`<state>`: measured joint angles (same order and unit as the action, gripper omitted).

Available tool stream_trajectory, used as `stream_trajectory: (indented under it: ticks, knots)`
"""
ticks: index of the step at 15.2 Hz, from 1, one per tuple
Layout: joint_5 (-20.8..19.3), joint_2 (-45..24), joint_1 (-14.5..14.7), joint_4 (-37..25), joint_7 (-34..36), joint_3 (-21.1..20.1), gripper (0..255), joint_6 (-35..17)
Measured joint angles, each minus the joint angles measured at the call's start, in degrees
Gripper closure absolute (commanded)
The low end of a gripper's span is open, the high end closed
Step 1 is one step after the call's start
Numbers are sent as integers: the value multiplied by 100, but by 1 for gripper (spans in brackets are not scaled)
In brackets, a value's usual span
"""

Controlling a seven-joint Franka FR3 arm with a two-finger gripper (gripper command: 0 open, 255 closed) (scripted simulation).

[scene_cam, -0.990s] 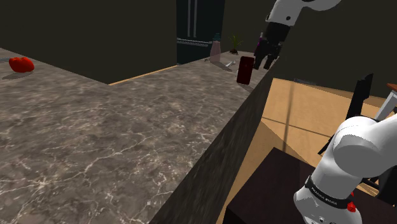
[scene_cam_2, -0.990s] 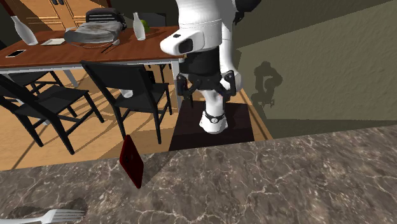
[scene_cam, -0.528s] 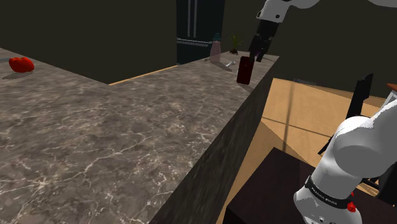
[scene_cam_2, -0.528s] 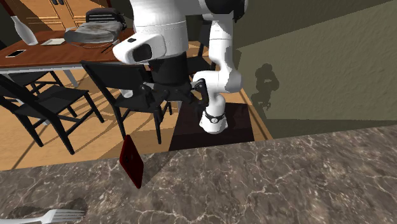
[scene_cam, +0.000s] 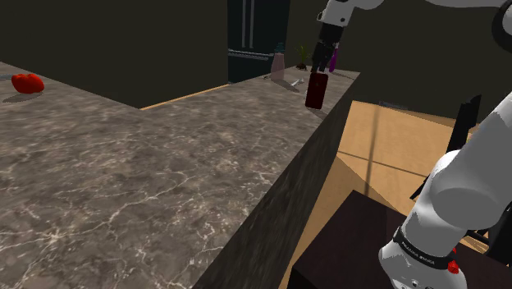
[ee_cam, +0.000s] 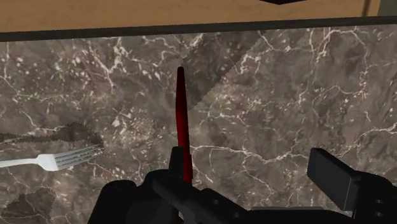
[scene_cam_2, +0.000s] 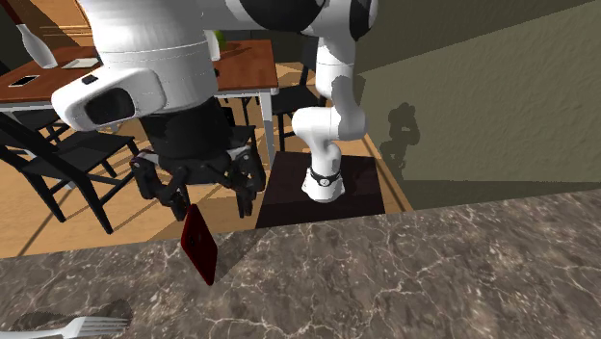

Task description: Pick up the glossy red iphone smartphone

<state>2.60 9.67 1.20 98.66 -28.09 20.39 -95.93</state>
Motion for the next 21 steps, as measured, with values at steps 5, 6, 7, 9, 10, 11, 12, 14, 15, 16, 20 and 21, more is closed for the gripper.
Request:
stream_trajectory:
  ticks: [5, 6, 7, 9, 10, 11, 12, 14, 15, 16, 20, 21]
  knots:
    - [307, -988, -100, -1145, -713, 249, 0, 198]
    - [316, -1015, -107, -1114, -749, 256, 0, 143]
    - [312, -1009, -101, -1037, -753, 251, 0, 70]
    - [307, -997, -101, -877, -773, 250, 0, -79]
    - [300, -981, -95, -788, -770, 245, 0, -155]
    - [287, -945, -91, -636, -774, 241, 0, -273]
    - [278, -923, -85, -566, -767, 235, 0, -324]
    - [268, -899, -84, -497, -769, 234, 255, -373]
    - [267, -894, -84, -485, -770, 234, 255, -381]
    - [266, -892, -84, -478, -770, 234, 255, -386]
    - [265, -889, -84, -473, -771, 234, 255, -392]
    - [265, -889, -84, -472, -771, 234, 255, -393]
